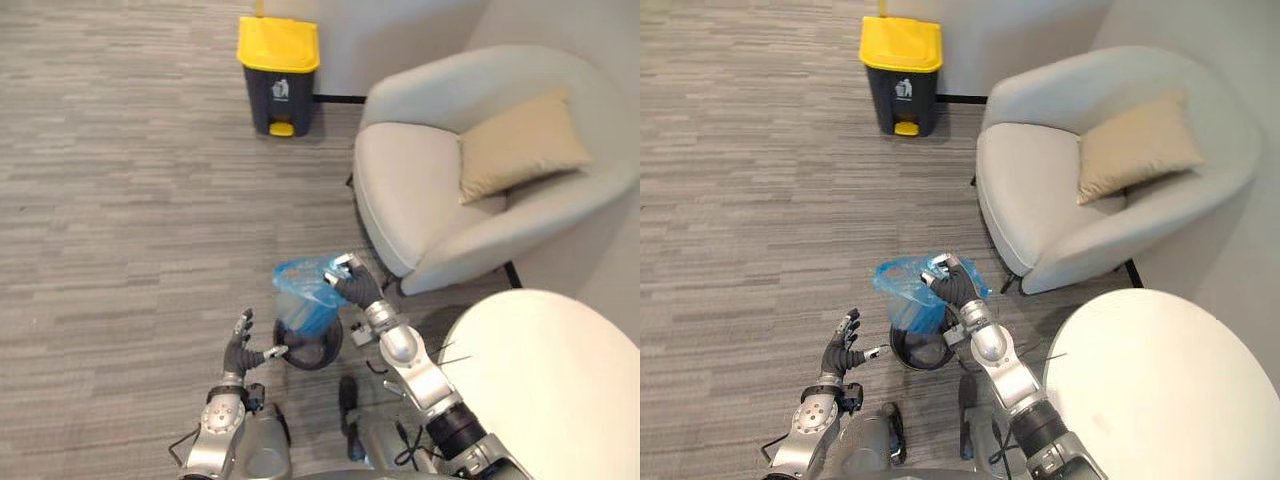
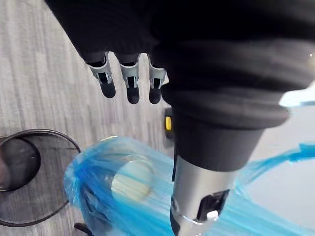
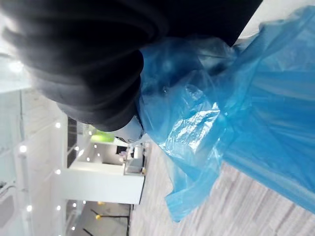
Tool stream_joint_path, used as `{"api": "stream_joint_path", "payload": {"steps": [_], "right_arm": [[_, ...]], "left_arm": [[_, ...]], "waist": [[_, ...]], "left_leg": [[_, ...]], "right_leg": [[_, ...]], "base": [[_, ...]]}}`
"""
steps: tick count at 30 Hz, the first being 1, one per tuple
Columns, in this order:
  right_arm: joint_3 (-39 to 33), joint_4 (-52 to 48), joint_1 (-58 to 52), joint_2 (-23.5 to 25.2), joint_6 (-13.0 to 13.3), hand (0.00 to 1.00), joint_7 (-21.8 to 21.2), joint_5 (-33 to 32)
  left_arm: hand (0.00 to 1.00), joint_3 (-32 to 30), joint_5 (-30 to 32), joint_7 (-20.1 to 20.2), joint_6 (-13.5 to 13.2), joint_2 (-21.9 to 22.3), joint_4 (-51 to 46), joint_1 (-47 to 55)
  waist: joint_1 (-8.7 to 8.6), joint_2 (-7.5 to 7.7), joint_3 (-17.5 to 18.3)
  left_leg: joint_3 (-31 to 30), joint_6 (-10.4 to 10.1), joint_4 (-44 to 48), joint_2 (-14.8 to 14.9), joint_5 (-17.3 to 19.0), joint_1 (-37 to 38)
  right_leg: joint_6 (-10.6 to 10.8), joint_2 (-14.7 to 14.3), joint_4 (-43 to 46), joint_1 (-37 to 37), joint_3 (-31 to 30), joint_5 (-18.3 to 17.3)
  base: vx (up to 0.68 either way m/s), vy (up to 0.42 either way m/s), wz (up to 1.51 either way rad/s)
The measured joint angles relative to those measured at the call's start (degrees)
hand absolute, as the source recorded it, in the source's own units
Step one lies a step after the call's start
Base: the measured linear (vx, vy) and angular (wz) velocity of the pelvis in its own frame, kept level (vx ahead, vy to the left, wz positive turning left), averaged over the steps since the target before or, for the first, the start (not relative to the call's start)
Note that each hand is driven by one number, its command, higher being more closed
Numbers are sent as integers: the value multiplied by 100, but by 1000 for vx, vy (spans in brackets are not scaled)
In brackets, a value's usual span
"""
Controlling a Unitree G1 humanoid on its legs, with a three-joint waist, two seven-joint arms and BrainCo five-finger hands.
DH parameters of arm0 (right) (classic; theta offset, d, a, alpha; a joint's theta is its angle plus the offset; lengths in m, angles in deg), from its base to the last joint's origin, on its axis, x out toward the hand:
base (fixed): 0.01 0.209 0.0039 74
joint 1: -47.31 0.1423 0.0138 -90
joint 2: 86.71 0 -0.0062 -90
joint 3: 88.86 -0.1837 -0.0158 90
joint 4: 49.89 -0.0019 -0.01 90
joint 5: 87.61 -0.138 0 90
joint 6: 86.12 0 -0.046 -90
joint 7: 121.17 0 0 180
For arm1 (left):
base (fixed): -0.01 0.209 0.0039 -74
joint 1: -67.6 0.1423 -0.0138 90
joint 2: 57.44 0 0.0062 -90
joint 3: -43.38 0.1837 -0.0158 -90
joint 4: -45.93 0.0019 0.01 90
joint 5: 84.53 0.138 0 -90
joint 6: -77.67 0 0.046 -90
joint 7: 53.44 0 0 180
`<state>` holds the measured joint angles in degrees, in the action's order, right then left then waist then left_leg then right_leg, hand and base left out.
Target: Gather rubbish on tea table into small bin, then transfer packed bag to large trash can.
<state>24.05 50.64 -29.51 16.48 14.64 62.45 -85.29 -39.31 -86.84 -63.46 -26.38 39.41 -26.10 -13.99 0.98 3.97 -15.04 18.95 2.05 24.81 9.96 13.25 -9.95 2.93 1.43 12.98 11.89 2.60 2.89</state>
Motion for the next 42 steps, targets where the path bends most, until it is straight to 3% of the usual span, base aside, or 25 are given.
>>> {"api": "stream_joint_path", "payload": {"steps": [1,2,4,5,7,10,18,23,25,32,33,38,42], "right_arm": [[0,-98,51,-5,1,100,-5,-4],[-2,-158,80,-9,3,100,-7,-16],[17,-376,261,-114,28,100,-11,-163],[15,-390,357,-152,28,100,-12,-195],[68,-391,625,-397,23,100,-31,-288],[314,-392,968,-723,6,100,-166,-555],[445,-1000,1269,-1026,0,100,-518,-1382],[813,-1390,1388,-1026,0,100,-785,-1788],[1043,-1434,1389,-1002,0,100,-893,-1872],[1222,-1417,1428,-988,-76,100,-991,-1986],[1278,-1407,1478,-1001,-114,100,-982,-1985],[1399,-1090,1756,-990,-126,100,-964,-1891],[1414,-601,2011,-941,-129,100,-889,-1468]], "left_arm": [[0,-1,35,0,-1,-1,-189,35],[0,-3,42,-1,-3,-8,-329,96],[0,-15,79,-6,-15,-107,-981,295],[0,-16,82,-5,-29,-133,-1135,313],[0,-11,80,5,-75,-111,-1629,377],[0,-190,81,-6,-183,-157,-2123,394],[0,79,81,1,-243,-454,-2132,-421],[0,671,102,130,-198,-513,-1243,-1266],[0,865,315,173,-146,-509,-926,-1477],[0,1100,928,225,48,-451,-194,-1746],[100,1105,1038,222,66,-451,-142,-1751],[100,1139,1329,255,183,-373,172,-1825],[100,1361,1322,261,226,-320,286,-1822]], "waist": [[11,9,31],[14,-82,25],[17,-20,155],[17,15,223],[2,-180,415],[42,-321,551],[-6,-260,907],[-49,-220,1020],[-88,-151,1118],[-172,-151,1140],[-181,-152,1140],[-180,-154,1141],[-165,-160,1145]], "left_leg": [[30,19,-97,-8,-57,75],[30,13,-163,-13,-90,101],[1,-168,-548,-219,-206,235],[-19,-214,-649,-261,-240,243],[-163,-336,-1076,-373,-484,280],[-186,-323,-1421,-390,-859,507],[-289,-391,-2123,-416,-1147,1014],[-297,-369,-2609,-517,-1394,1285],[-283,-358,-2713,-569,-1465,1284],[-194,-356,-3022,-603,-1666,1444],[-178,-358,-3024,-605,-1667,1446],[-163,-389,-3063,-605,-1689,1426],[-191,-367,-3062,-610,-1734,1398]], "right_leg": [[-13,84,378,-27,185,-311],[17,107,542,-76,256,-487],[-30,235,399,-460,384,-943],[-82,262,186,-518,373,-974],[-120,237,-252,-624,461,-751],[-188,89,-804,-936,431,-398],[-214,9,-1118,-1296,414,-296],[-178,37,-1153,-1365,323,-273],[-169,60,-1281,-1372,208,-264],[-160,36,-1352,-1362,36,-126],[-162,35,-1378,-1364,13,-102],[-163,22,-1480,-1360,-63,1],[-158,21,-1516,-1357,-58,27]], "base": [[-106,56,-9],[-73,11,-8],[-35,-58,-1],[-20,-73,8],[7,-65,10],[96,-56,-13],[76,-45,2],[-15,8,0],[-42,15,-3],[-62,3,-9],[-50,7,-13],[-58,3,-7],[0,0,0]]}}
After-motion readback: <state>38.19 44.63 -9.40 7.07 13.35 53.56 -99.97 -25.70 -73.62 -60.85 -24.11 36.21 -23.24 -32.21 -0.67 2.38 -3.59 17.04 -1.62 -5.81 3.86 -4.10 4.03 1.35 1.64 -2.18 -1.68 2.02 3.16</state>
